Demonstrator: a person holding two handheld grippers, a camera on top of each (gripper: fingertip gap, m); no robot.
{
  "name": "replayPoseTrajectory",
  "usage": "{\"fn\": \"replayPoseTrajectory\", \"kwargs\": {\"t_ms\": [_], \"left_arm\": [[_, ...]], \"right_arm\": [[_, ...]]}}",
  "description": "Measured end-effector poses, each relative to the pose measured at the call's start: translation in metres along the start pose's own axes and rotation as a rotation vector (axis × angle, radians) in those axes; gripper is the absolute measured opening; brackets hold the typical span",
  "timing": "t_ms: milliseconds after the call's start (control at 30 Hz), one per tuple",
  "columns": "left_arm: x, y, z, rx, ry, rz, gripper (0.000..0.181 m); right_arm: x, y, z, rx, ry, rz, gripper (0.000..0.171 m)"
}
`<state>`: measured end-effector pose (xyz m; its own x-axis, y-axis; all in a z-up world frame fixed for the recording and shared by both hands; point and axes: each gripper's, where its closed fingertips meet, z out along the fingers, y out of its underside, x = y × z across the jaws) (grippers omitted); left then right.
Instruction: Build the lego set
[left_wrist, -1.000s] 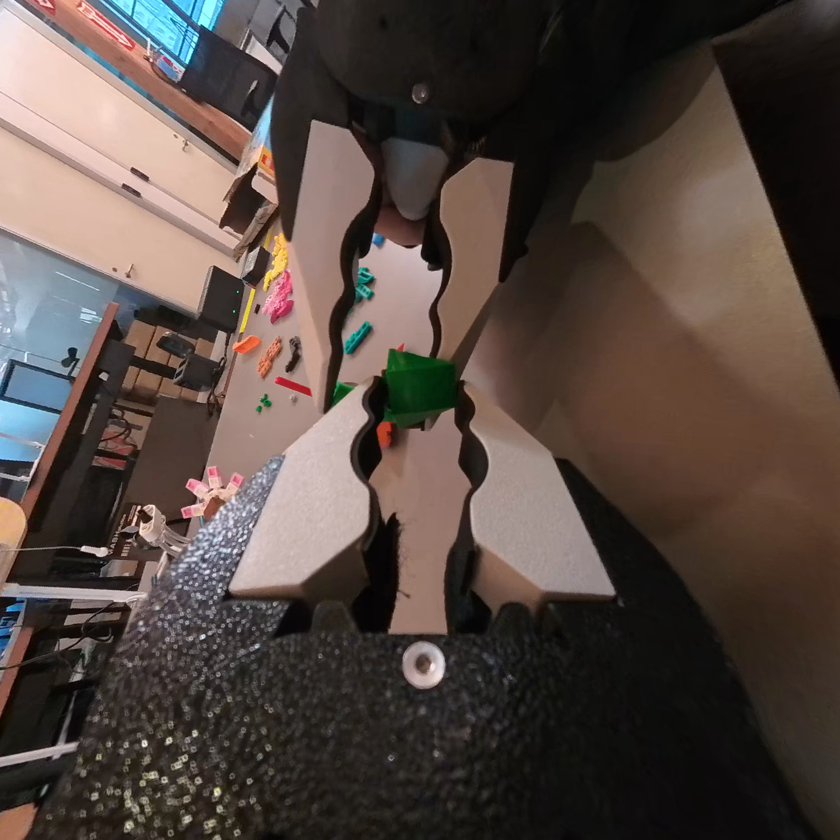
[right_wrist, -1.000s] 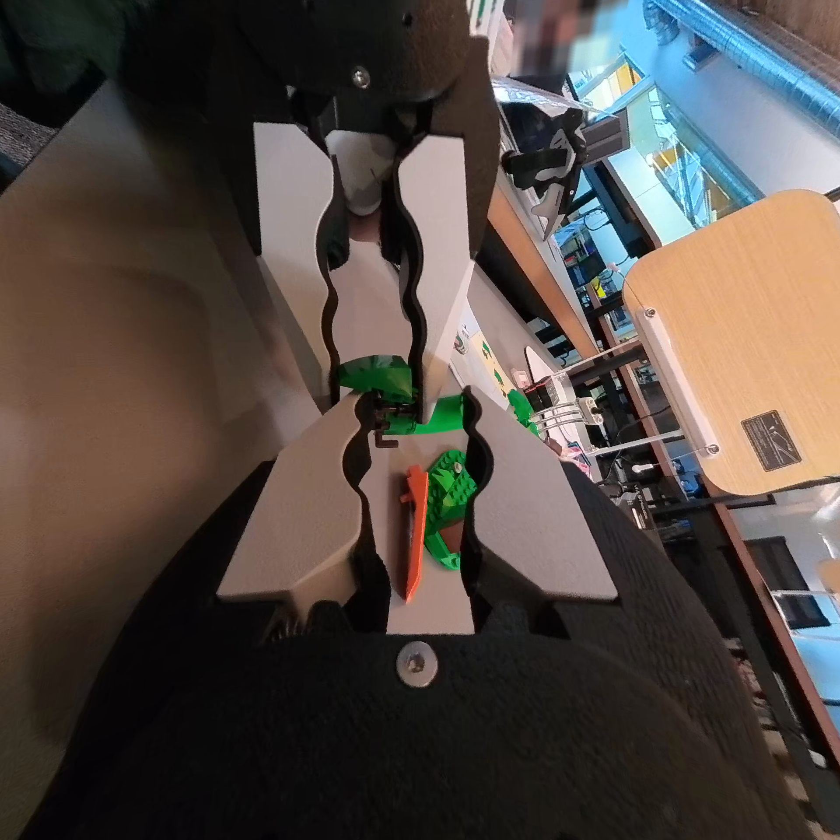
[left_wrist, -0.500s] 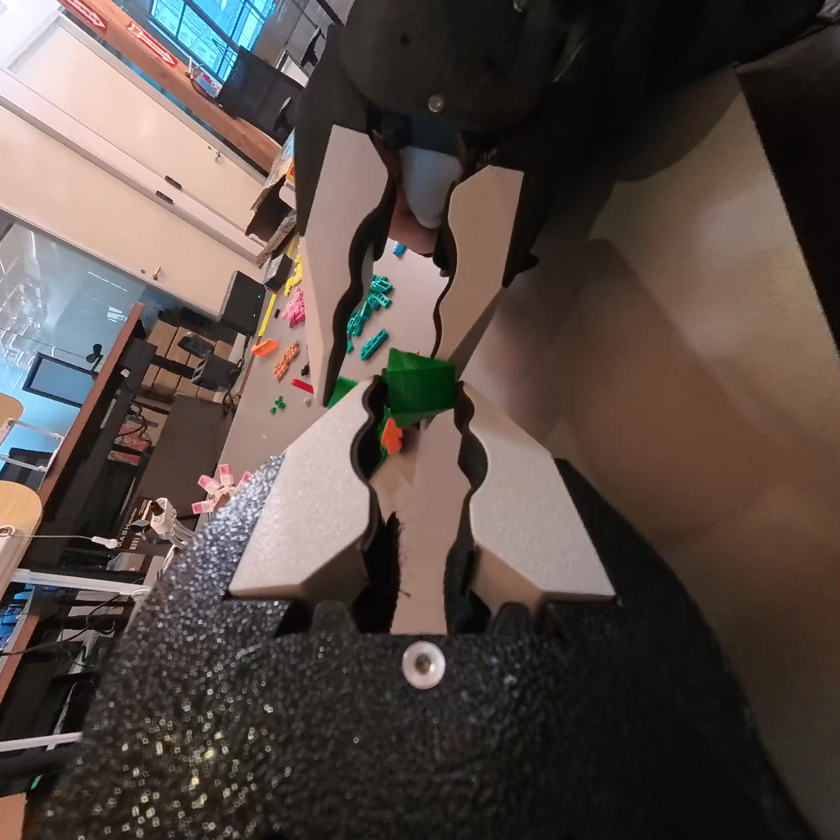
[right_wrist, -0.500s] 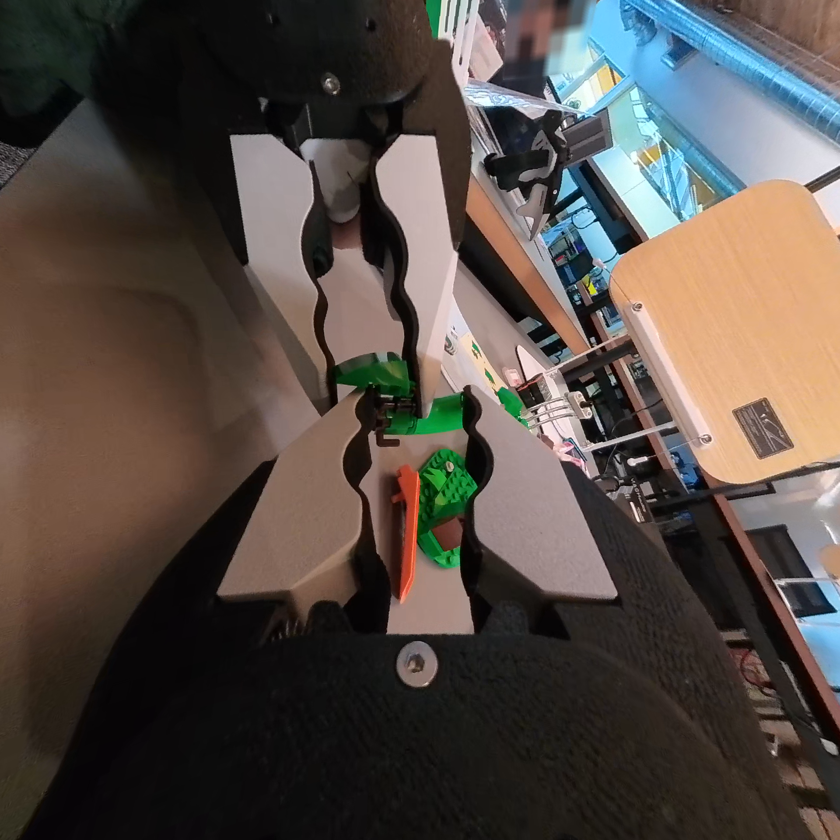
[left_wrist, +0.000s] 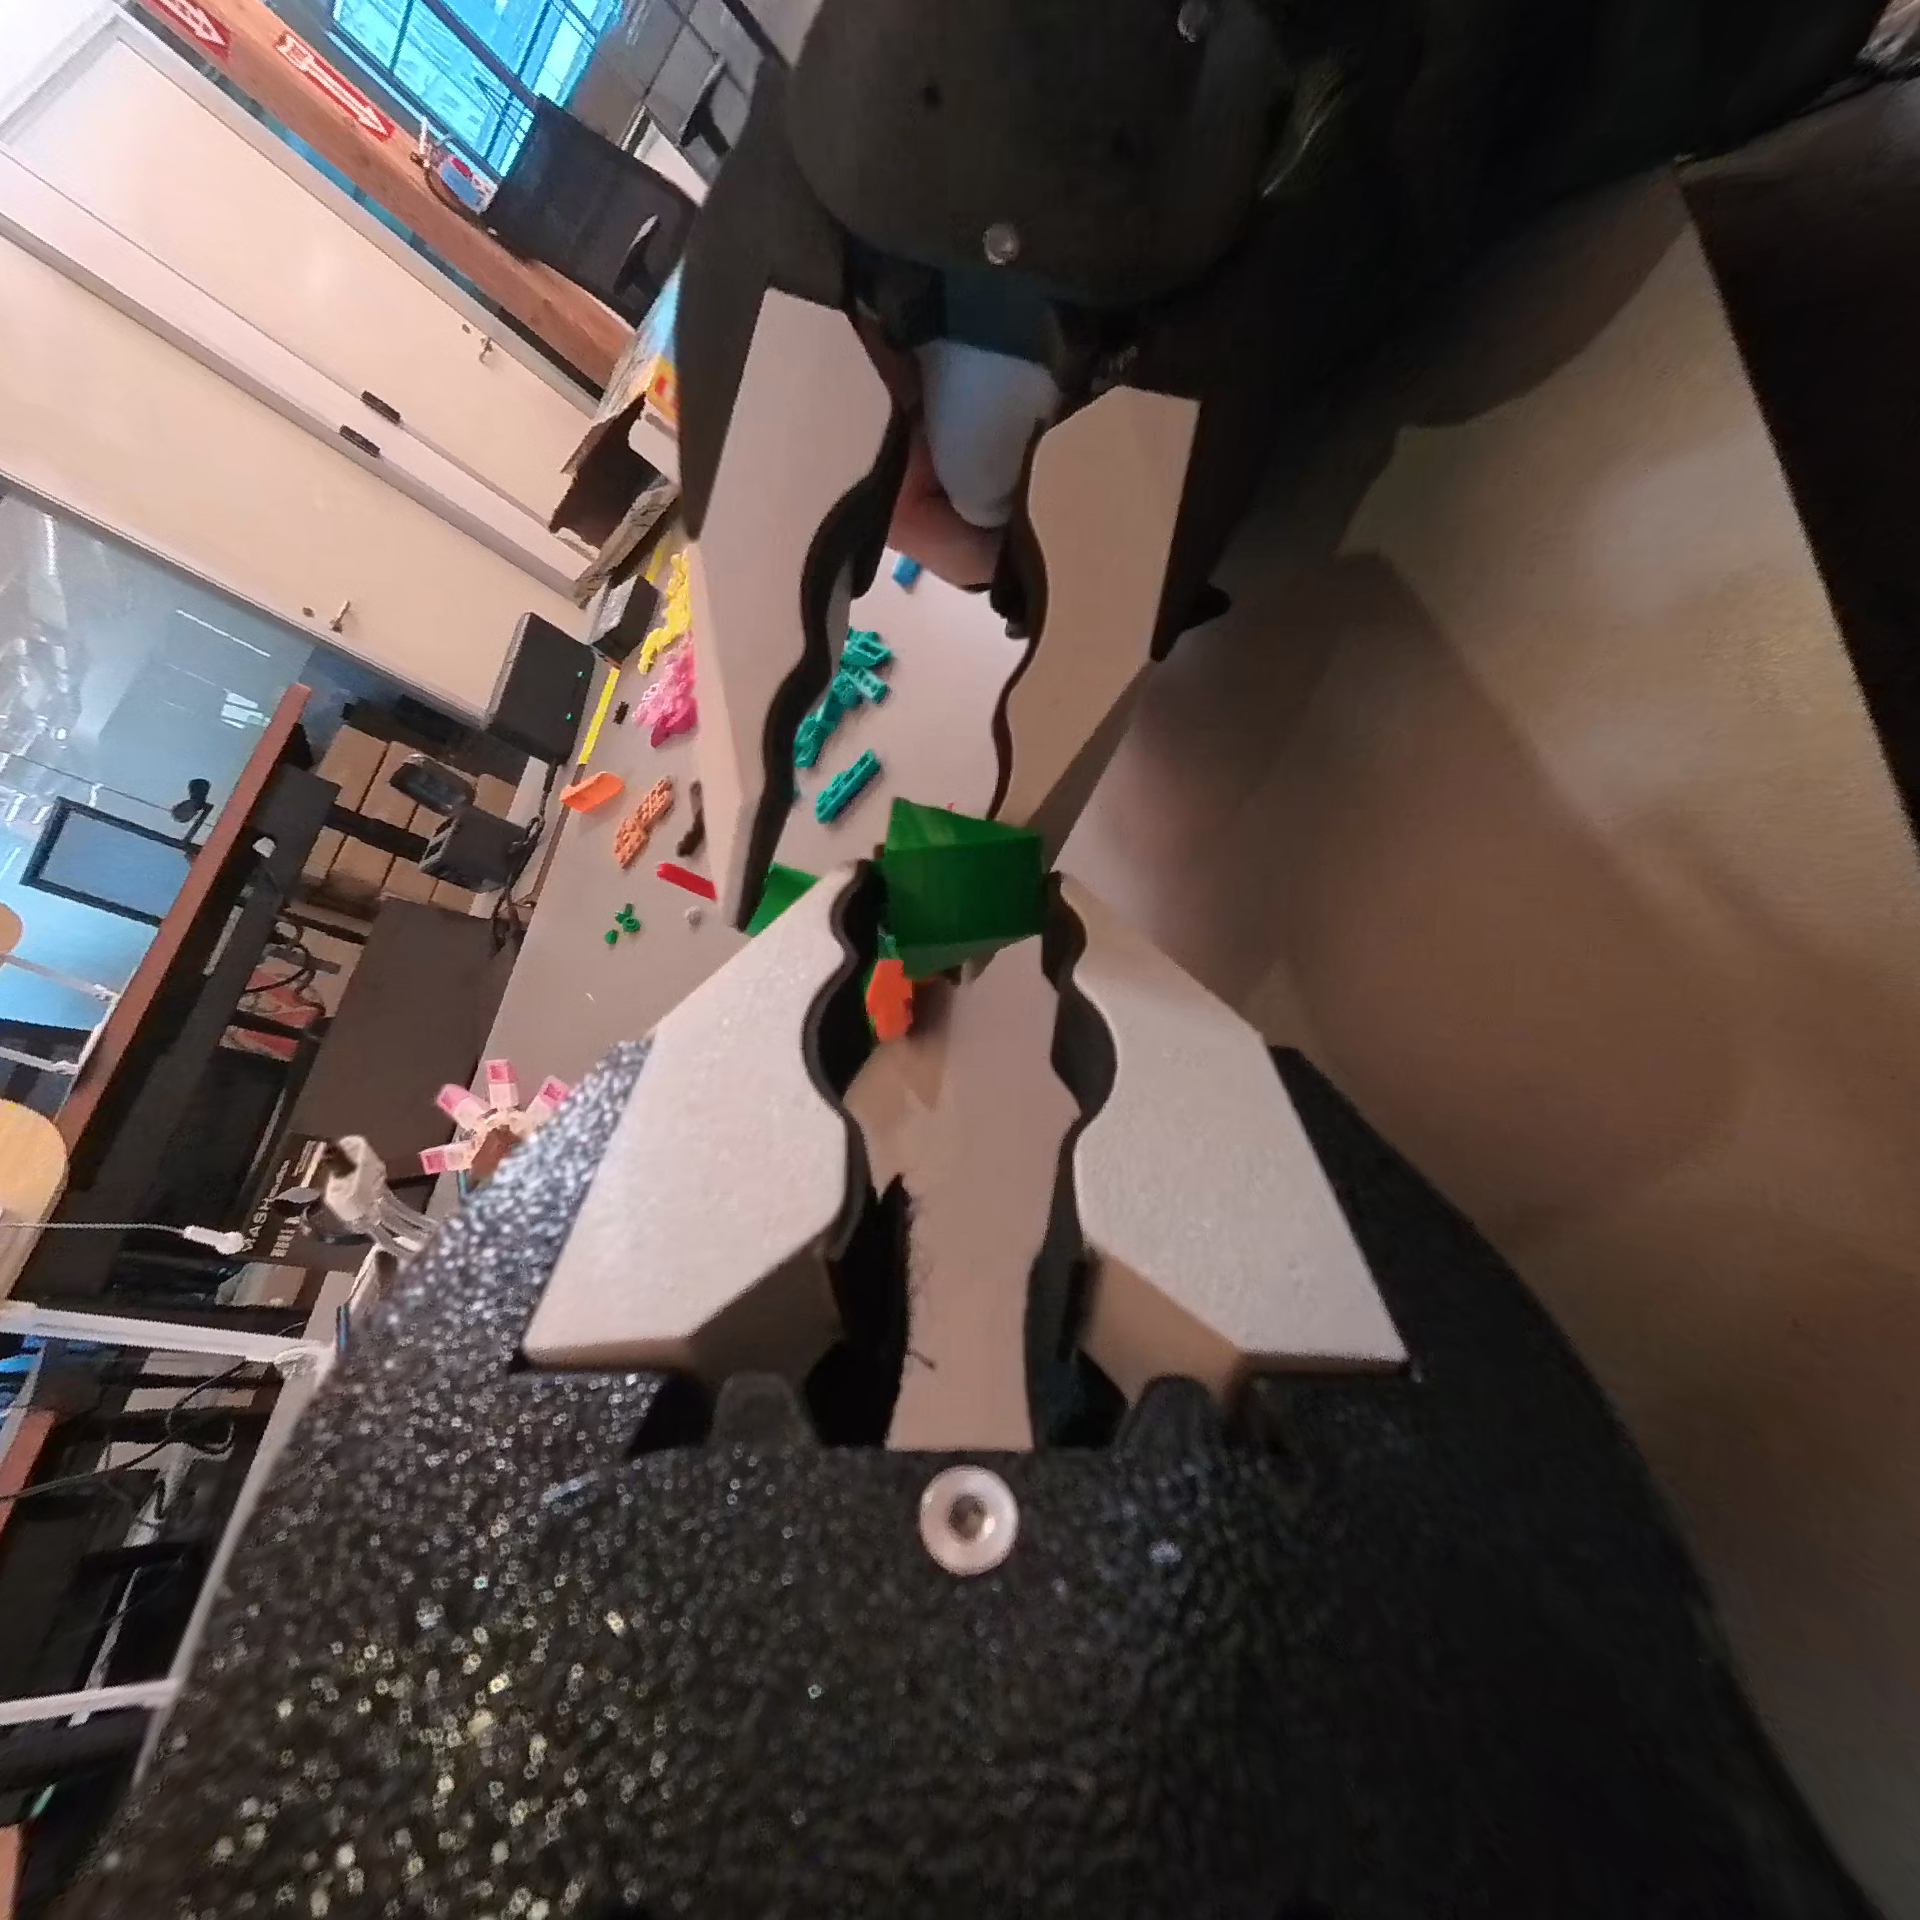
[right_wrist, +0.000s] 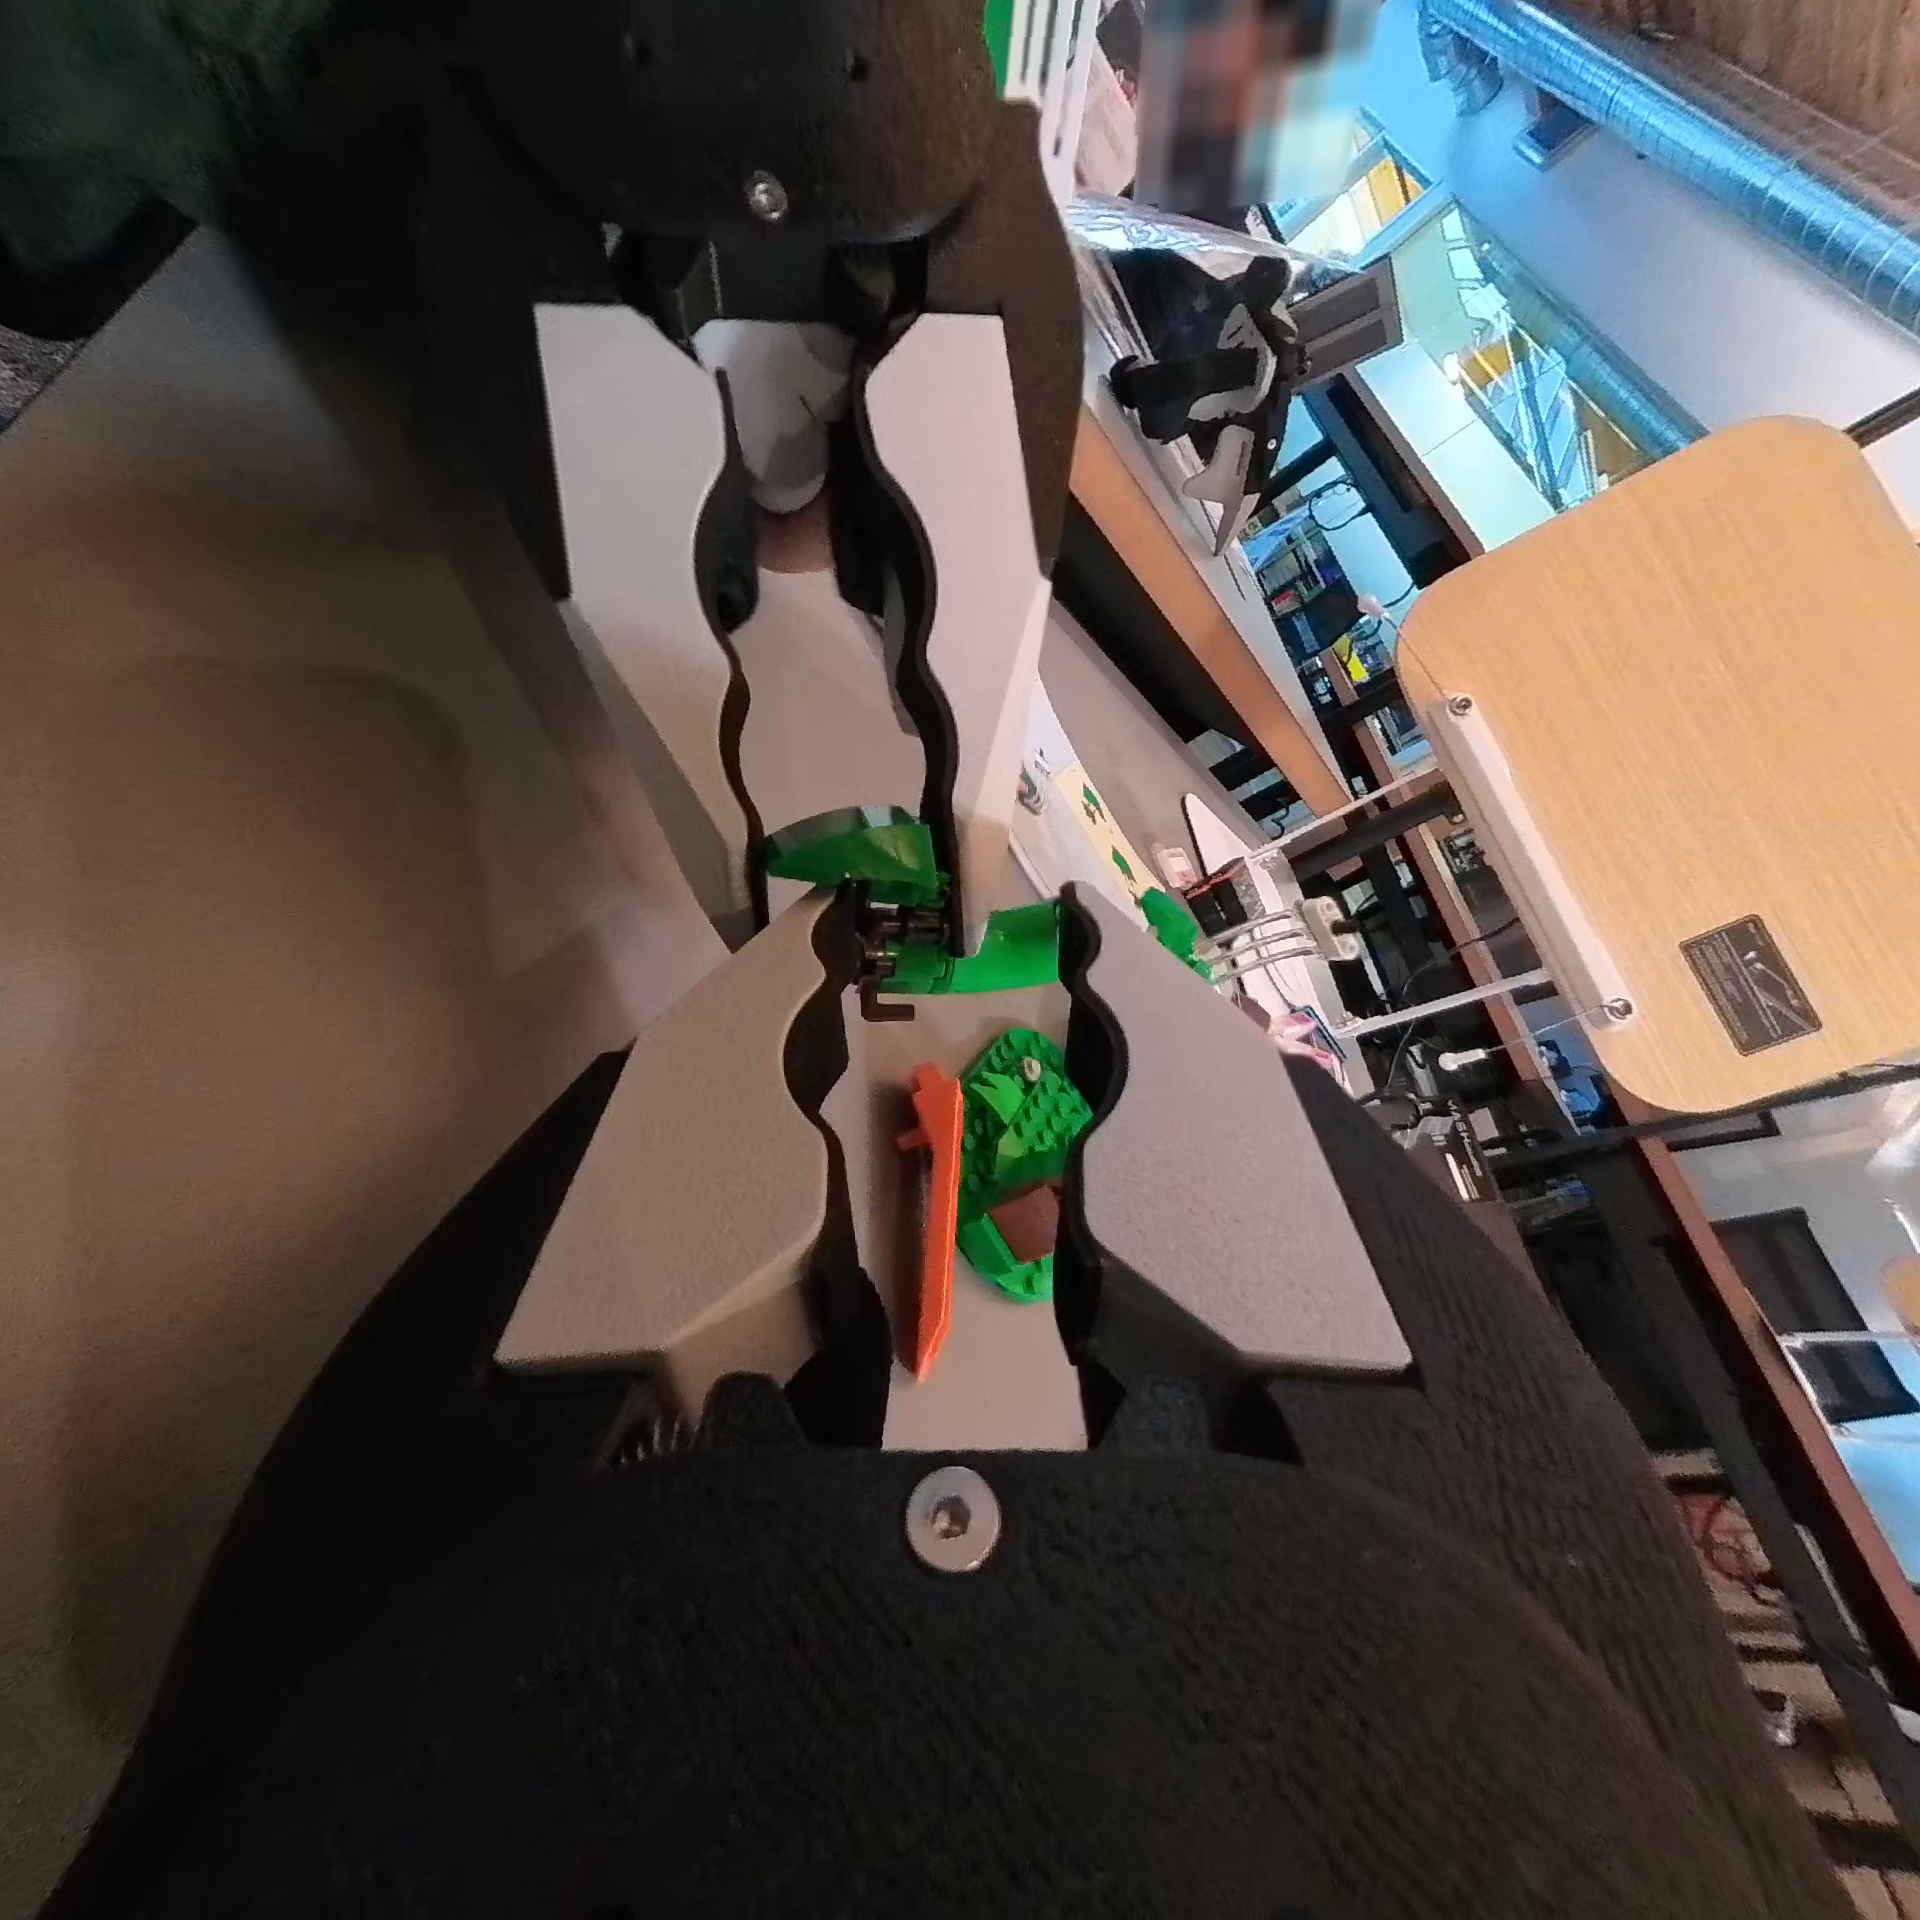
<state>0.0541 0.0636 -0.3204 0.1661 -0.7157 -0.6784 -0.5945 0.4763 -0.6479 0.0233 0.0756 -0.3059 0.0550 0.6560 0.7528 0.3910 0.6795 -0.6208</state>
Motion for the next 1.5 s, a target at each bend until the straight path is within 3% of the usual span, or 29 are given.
{"fn": "replayPoseTrajectory", "kwargs": {"t_ms": [33, 433, 1233, 1500], "left_arm": [[0.000, -0.001, -0.001, 0.009, 0.003, 0.002, 0.030], [0.000, -0.010, -0.010, 0.176, 0.089, -0.164, 0.030], [0.000, -0.017, -0.025, 0.298, 0.179, -0.297, 0.030], [0.003, -0.017, -0.023, 0.293, 0.196, -0.298, 0.030]], "right_arm": [[-0.001, -0.001, 0.000, 0.007, -0.004, 0.001, 0.038], [0.001, -0.009, -0.003, 0.088, -0.039, 0.094, 0.042], [0.002, -0.008, -0.007, 0.174, -0.174, 0.377, 0.055], [-0.006, -0.009, -0.008, 0.177, -0.245, 0.414, 0.045]]}}
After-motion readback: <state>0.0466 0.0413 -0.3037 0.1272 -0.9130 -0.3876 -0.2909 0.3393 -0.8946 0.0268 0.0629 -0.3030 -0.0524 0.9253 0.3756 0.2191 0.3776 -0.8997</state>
